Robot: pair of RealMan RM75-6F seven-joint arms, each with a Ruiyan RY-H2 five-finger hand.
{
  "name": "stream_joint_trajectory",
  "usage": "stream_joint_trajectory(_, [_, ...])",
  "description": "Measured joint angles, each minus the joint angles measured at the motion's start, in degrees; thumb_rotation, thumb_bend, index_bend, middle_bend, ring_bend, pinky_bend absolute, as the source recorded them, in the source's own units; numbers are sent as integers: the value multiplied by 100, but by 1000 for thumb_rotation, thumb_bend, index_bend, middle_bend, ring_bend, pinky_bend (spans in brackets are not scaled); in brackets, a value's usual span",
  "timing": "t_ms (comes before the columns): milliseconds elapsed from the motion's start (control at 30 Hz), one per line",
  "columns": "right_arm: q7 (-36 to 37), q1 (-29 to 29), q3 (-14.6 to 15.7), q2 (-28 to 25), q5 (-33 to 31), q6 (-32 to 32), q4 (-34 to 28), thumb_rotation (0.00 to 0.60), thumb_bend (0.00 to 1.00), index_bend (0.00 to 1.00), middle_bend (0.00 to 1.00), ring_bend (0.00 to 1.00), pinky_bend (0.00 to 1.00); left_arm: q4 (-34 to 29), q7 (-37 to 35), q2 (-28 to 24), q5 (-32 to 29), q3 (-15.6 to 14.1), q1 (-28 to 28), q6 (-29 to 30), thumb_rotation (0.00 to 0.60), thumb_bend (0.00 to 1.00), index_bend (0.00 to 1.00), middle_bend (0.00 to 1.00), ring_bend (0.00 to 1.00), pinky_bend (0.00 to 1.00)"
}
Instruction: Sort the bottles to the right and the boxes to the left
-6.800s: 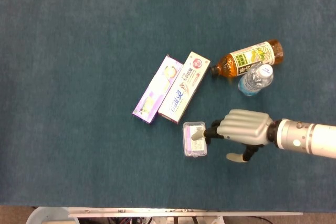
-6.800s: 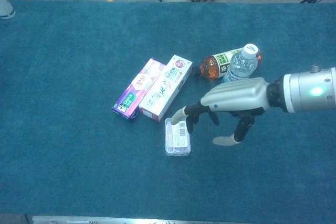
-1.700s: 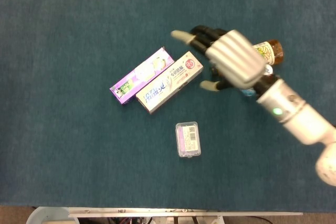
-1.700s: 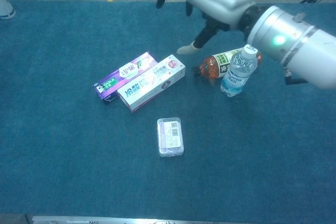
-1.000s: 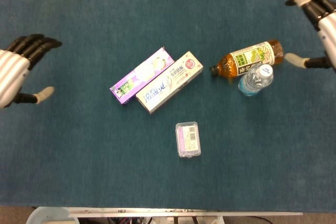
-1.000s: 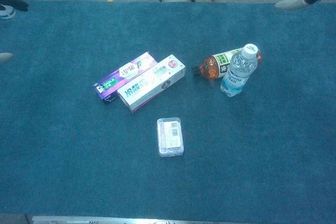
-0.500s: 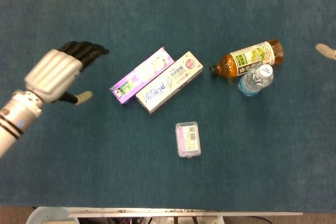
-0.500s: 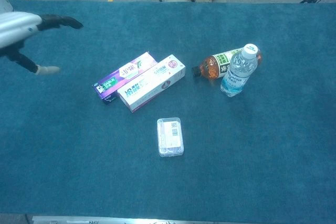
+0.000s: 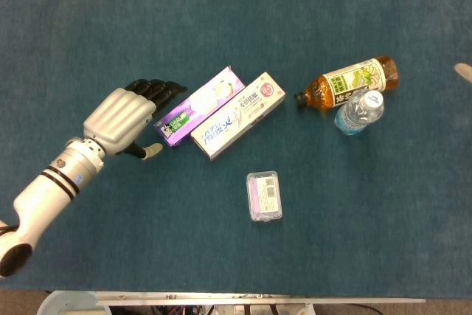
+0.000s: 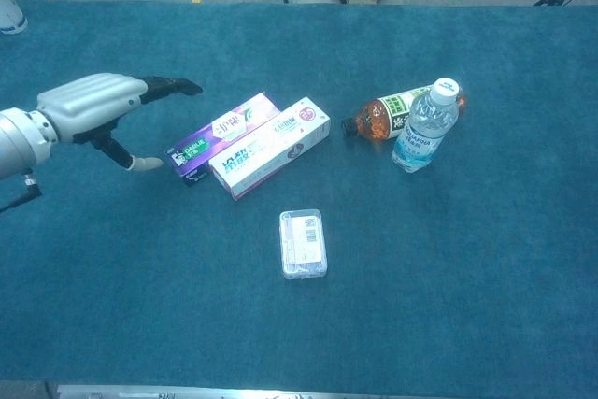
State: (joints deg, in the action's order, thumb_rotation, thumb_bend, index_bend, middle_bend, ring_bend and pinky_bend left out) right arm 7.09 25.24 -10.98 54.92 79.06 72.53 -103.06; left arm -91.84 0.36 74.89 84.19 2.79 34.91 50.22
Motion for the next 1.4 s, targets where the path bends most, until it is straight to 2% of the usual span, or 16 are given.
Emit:
stream_joint_trajectory(367, [135,-87,-28,-42,58,3,76,600,9,104,297,189,411,318,386,585,-191,-105,73,-28,600,237,6,61,75,143])
stream_joint_trajectory(667, [98,-103,-85,-47,23,-11,53,600,9,103,298,189,411,627,333,895,-272,-82,218,-134,600,237,0,1,14,130])
stream_joint_trajectory(1100, [134,-171,-113,-75,13,1,40,600,10,104,297,189,411,1221,184,1176,-350,-41,324,-134,600,236,0,0,7,128])
stream_joint_trajectory(1233, [121,-172,-125,-79,31,1,5,600,9,103,297,189,411,1369,91,1175,-393,-29,319,-110,600,236,10,39,23,128])
stream_joint_trajectory(1400, [78,-165,-132,-66,50,-15,-38,600,9,103,298,189,411,1578,-75,1217,-400,-2,285,9,600,237,152,149,95,132])
